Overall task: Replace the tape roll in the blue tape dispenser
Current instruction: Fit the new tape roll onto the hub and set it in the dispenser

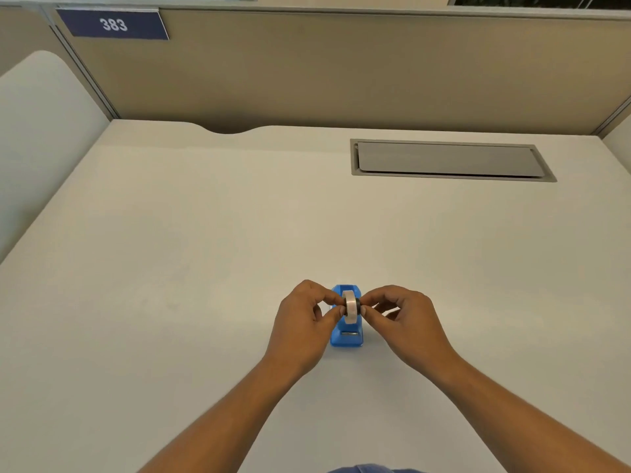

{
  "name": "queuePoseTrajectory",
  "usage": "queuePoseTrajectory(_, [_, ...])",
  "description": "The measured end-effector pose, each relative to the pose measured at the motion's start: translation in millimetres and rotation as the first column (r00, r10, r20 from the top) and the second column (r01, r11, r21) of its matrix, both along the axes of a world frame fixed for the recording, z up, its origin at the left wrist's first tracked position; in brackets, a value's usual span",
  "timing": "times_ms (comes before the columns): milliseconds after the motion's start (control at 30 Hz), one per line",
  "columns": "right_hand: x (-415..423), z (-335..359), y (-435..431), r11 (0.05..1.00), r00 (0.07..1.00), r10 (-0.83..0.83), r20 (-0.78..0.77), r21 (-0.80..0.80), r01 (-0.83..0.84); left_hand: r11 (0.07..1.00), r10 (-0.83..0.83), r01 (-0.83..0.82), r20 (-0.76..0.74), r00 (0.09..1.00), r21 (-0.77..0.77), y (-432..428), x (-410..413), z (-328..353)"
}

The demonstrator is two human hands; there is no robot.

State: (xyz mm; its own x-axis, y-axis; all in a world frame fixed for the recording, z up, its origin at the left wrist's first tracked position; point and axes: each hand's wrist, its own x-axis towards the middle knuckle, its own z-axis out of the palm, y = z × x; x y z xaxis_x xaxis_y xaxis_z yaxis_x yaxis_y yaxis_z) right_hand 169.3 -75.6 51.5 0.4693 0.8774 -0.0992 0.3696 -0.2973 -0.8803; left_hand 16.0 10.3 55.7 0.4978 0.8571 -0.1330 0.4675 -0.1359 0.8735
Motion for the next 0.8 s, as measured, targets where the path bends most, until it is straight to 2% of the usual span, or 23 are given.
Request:
queuePoseTrajectory(367, [13, -22, 22, 1.0, 0.999, 0.017, 0.052, -0.02, -0.016, 0.999, 0.014, -0.011, -0.082, 0.997, 0.038, 23, 17, -26])
queuePoseTrajectory(800, [18, -32, 26, 0.997, 0.99, 0.049, 0.133, -0.067, -0.041, 0.997, 0.027, -0.018, -0.108, 0.994, 0.08, 24, 21, -38])
